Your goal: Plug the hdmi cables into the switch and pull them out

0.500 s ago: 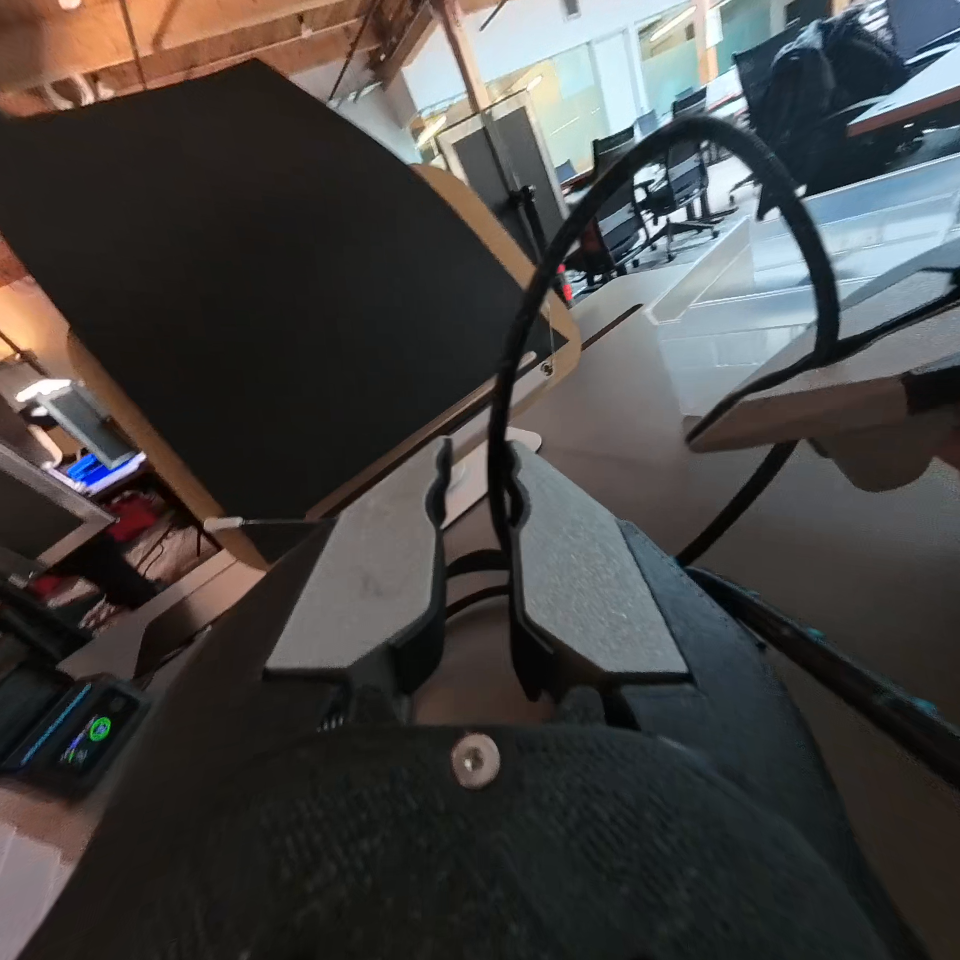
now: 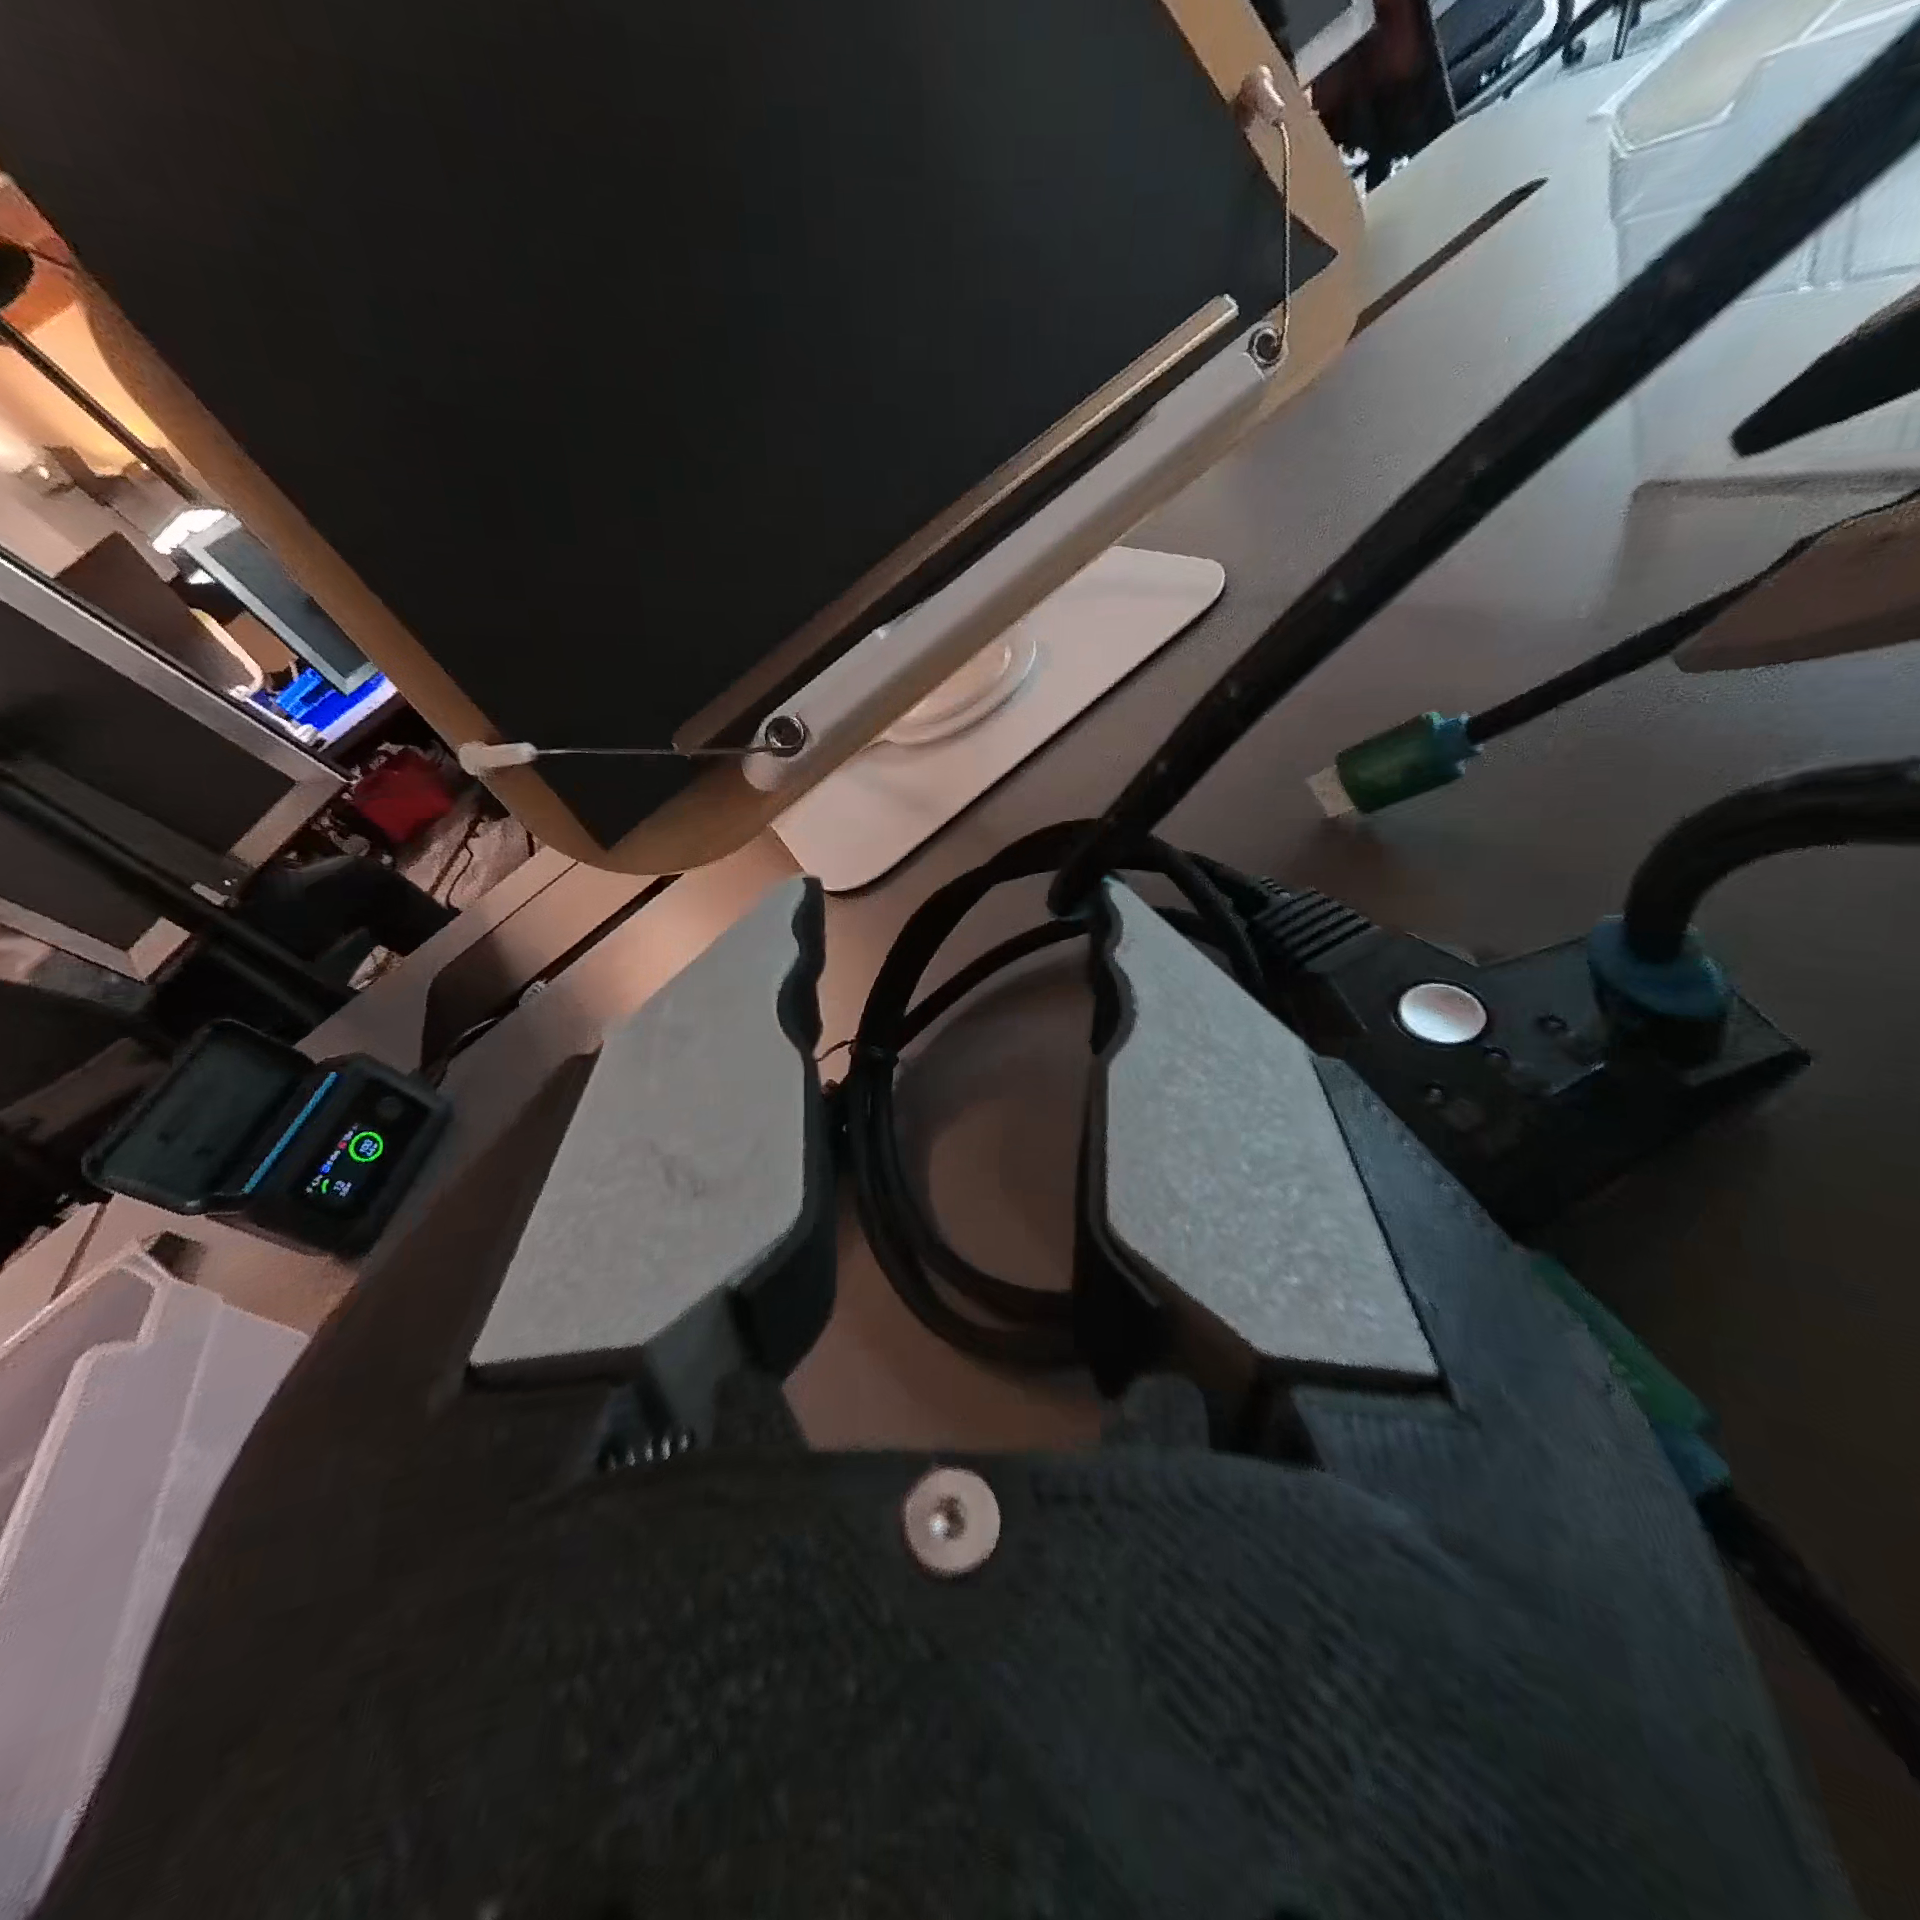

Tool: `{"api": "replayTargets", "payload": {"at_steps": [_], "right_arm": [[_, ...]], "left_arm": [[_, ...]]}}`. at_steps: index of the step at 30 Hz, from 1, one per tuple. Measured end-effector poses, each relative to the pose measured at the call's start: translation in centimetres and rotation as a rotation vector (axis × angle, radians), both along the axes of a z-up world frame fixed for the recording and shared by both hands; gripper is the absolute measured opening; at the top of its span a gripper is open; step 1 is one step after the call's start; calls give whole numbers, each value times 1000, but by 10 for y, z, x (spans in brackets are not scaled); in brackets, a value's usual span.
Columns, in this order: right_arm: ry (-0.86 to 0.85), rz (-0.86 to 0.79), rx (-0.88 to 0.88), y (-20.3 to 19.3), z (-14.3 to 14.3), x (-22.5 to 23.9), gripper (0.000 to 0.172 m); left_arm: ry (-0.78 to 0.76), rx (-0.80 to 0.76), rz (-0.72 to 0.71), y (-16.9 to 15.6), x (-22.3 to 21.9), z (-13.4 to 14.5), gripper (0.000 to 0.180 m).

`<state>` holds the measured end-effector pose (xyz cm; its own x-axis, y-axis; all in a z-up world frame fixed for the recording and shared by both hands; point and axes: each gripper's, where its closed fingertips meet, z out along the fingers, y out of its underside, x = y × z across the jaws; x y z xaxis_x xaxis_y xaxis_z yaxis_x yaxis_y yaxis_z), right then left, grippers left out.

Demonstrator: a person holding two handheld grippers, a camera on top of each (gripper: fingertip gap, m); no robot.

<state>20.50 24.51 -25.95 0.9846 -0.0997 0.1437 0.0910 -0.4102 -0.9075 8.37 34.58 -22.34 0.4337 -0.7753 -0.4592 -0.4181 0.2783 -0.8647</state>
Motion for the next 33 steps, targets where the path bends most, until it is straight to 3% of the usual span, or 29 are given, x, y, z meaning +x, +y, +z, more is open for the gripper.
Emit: {"api": "replayTargets", "payload": {"at_steps": [4,6,8,12,13,17,21,27,33], "right_arm": [[91,75,116,-2,21,-11,58],[126,74,128,-3,23,-10,39],[203,134,104,-1,18,-18,3],[338,162,97,0,14,-19,0],[345,159,103,0,15,-18,0],[356,170,104,1,16,-20,2],[337,191,99,2,17,-26,4],[325,199,106,-1,20,-27,5],[351,211,84,0,15,-31,6]], "left_arm": [[-75,-66,-39,-6,0,9,45],[-96,-120,-107,-15,4,9,42],[-112,-169,-201,-29,9,10,33],[-256,-292,-314,-44,-2,38,18],[-298,-328,-376,-52,-9,47,3],[-428,-444,-645,-101,-37,81,0],[-213,-486,-644,-130,-30,56,0],[21,-468,-803,-207,-21,22,0],[152,-431,-843,-254,-16,-5,0]]}}
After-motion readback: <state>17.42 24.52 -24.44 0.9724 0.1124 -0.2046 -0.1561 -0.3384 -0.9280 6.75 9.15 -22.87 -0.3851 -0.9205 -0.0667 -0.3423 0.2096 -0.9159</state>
